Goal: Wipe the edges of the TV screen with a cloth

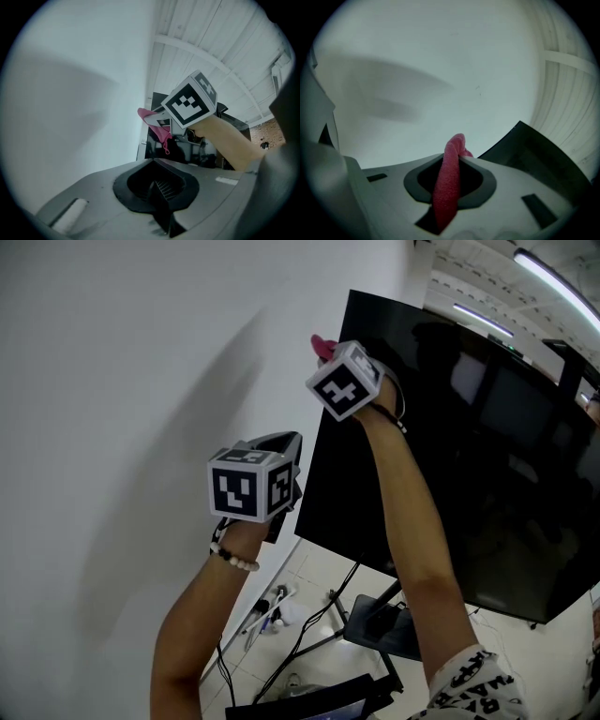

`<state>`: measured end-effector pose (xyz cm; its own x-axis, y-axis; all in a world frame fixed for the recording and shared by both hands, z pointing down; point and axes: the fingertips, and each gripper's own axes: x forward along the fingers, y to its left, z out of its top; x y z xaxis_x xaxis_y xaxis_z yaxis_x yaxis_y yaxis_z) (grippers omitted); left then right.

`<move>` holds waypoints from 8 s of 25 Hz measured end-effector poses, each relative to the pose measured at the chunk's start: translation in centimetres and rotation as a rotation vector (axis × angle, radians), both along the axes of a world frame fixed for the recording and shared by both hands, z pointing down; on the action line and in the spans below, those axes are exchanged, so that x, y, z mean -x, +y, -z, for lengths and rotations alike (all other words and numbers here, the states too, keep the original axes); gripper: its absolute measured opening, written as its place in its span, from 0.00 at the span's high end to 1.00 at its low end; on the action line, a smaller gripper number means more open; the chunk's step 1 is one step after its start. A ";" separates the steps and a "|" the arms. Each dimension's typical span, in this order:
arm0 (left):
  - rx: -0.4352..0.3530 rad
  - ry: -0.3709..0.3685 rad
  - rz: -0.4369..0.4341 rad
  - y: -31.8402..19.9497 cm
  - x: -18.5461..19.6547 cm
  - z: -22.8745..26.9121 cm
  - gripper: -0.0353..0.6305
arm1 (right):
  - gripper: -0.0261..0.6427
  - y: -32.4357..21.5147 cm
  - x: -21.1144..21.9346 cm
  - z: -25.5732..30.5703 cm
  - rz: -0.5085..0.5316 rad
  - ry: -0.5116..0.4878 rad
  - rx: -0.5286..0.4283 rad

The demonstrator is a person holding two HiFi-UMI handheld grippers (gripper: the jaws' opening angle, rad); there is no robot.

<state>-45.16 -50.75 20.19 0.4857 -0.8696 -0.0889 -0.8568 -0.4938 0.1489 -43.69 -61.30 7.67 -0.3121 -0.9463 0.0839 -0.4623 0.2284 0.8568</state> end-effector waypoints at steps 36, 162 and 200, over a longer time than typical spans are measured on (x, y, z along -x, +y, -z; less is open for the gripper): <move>0.229 -0.087 0.116 2.1 2.0 -19.3 0.97 | 0.86 -0.8 -2.3 -30.8 -0.081 -0.416 0.159; 0.516 -0.126 -0.535 33.6 -94.6 -38.7 0.96 | 0.86 43.9 -116.3 -50.5 -0.954 -0.509 0.295; 0.377 -0.056 -0.531 34.2 -82.3 -32.5 0.96 | 0.86 51.9 -98.2 -46.3 -0.683 -1.043 0.314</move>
<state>37.17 -16.51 52.68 0.8531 -0.4762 0.2132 -0.5217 -0.7747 0.3573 54.47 -9.40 53.97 0.1737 -0.9238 0.3413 -0.9806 -0.1941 -0.0263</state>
